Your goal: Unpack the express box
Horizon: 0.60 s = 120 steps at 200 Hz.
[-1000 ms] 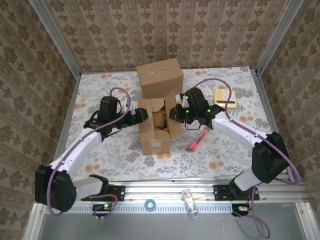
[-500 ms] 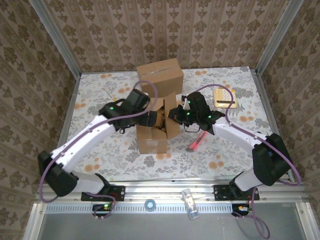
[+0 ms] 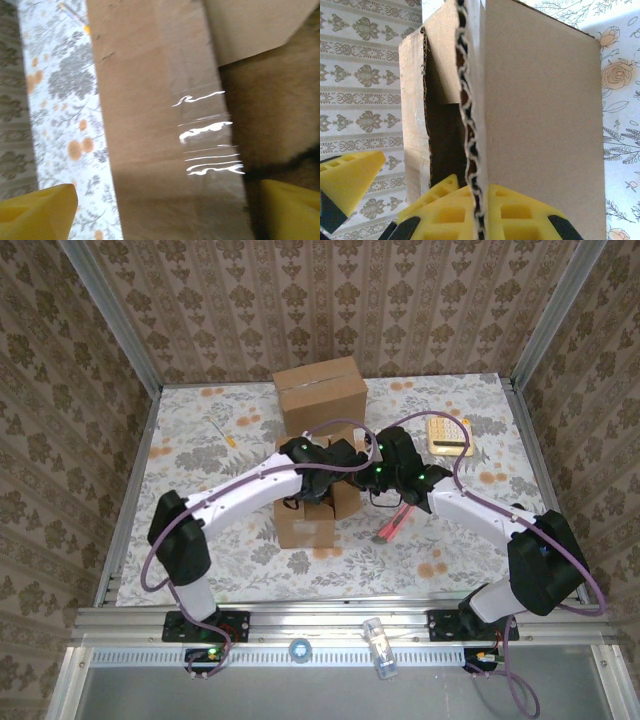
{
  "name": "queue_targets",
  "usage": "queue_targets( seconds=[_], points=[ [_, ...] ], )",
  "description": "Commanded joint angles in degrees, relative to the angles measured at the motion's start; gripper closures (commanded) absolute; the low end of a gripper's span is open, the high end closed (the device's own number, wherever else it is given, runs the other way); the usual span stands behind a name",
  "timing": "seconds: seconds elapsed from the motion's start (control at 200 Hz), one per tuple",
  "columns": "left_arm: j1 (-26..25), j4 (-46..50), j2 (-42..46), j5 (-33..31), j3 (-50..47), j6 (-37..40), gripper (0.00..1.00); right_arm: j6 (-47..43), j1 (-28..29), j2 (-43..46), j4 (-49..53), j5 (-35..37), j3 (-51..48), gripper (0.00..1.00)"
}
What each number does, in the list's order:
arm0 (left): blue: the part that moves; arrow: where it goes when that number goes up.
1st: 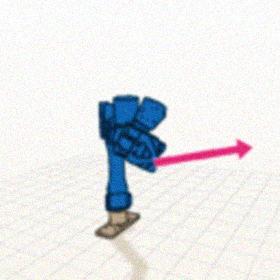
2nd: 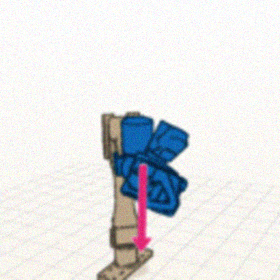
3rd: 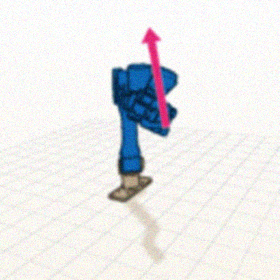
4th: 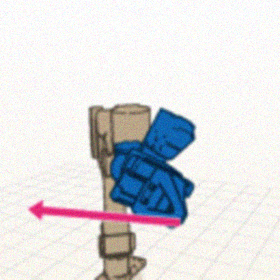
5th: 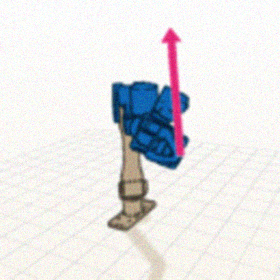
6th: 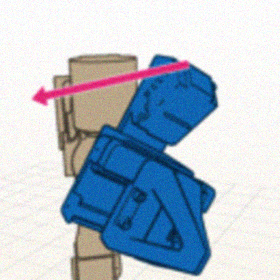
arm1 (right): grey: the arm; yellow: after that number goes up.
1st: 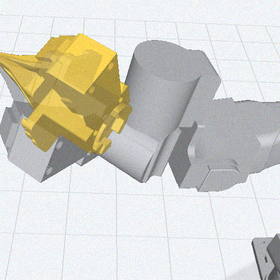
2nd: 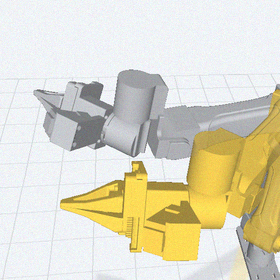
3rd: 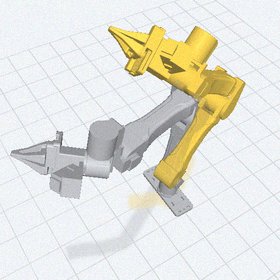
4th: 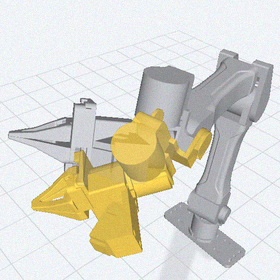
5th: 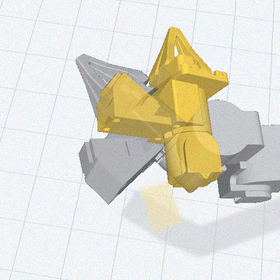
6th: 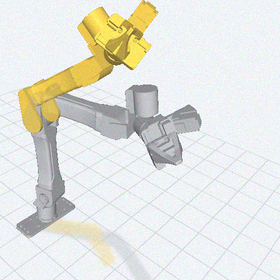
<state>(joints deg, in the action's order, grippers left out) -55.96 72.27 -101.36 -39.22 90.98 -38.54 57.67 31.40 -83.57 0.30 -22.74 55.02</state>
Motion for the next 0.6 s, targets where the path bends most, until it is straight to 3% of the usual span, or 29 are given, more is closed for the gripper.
queue_targets(
  seconds=[0.0, 0.225, 0.595],
  points=[
    [-1.3, 11.0, -1.8, -7.8, 3.2, -5.9, 0.12, -0.3, 0.2, 1.9, -1.5, 0.3, -0.7, 1.00],
    [-2.9, 16.6, -3.3, -11.1, 5.9, -8.9, 0.27, -0.1, 0.2, 1.7, -2.1, 0.2, -0.8, 1.00],
    [-3.1, 20.4, -2.2, -12.3, 7.1, -9.9, 0.82, -0.2, -0.5, 2.6, -1.0, 1.6, -1.8, 1.00]
  ],
)
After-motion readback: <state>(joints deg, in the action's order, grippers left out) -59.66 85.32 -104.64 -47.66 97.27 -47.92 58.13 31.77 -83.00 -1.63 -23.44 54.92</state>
